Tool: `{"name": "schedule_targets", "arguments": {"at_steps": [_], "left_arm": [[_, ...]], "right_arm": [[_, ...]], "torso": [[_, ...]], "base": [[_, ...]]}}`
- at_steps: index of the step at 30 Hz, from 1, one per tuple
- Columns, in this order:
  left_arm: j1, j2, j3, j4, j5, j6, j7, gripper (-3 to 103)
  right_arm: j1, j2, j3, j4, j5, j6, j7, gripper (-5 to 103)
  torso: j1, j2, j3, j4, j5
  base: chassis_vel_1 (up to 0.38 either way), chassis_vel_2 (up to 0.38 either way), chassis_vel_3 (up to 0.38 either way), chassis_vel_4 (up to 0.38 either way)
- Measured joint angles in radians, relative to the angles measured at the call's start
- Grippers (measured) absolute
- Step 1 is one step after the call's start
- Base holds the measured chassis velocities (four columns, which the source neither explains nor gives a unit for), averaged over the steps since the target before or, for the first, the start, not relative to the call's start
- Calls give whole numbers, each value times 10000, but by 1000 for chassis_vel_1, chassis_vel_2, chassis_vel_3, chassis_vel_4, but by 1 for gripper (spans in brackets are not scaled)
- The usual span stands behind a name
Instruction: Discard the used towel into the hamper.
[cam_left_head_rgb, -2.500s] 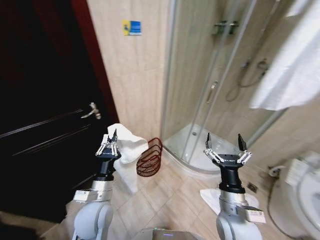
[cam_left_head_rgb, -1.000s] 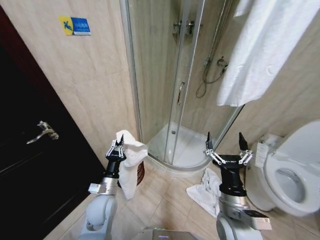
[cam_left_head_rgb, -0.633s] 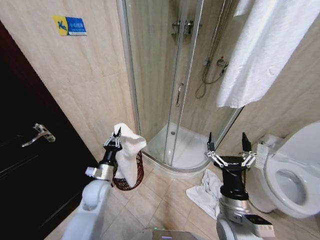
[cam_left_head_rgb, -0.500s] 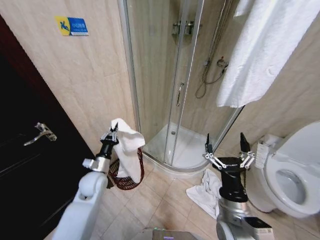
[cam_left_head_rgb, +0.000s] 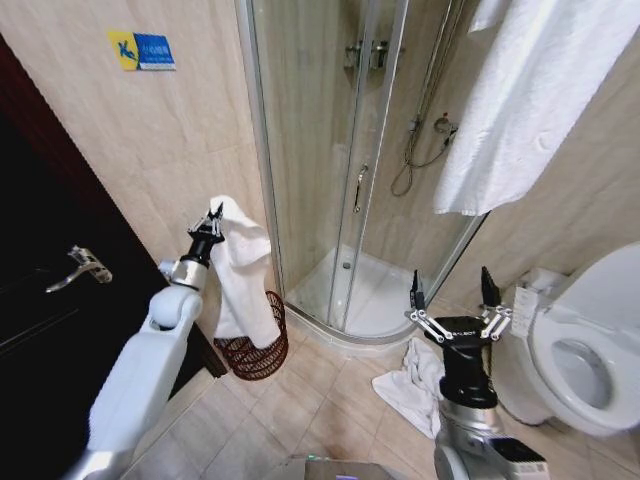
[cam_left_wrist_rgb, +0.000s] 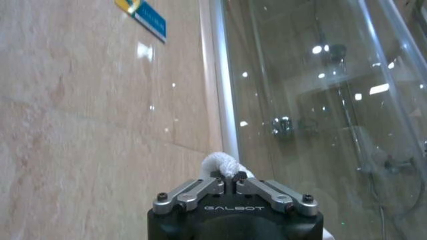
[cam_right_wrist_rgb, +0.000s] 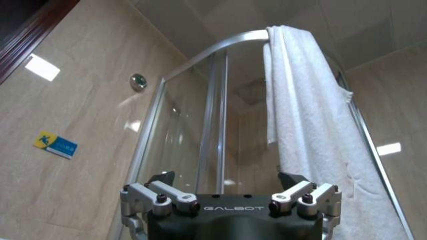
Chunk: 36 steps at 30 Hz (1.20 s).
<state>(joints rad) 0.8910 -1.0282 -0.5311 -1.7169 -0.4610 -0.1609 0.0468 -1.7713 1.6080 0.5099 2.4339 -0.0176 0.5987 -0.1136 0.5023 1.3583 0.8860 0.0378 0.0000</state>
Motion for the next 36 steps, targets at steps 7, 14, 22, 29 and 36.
{"name": "schedule_targets", "arguments": {"at_steps": [7, 14, 22, 29, 36], "left_arm": [[27, -313, 385, 1096, 430, -306, 304, 4], [403, -733, 617, 2056, 1092, -780, 546, 4], [694, -1433, 982, 3853, 1824, -1405, 583, 4], [937, -1786, 880, 4890, 2451, -1824, 768, 4], [1008, -2088, 879, 5664, 3005, -1933, 801, 4]], "right_arm": [[99, 2, -14, -102, 9, -36, 16, 100], [145, 4, -3, -69, -126, -50, 350, 100], [111, 4, 99, -61, -461, 26, 100, 100], [68, 2, 123, 21, -658, -98, 223, 100], [0, 0, 135, 215, -730, -122, 149, 100]], "torso": [[0, 1, 0, -1, 0], [-1, 1, -1, 0, 1], [-2, 1, -1, -1, 0], [-2, 2, -1, 1, 1], [-2, 2, -2, -1, 1]], "base": [[0, 0, 0, 0], [0, 0, 0, 0], [0, 0, 0, 0], [0, 0, 0, 0], [0, 0, 0, 0]]}}
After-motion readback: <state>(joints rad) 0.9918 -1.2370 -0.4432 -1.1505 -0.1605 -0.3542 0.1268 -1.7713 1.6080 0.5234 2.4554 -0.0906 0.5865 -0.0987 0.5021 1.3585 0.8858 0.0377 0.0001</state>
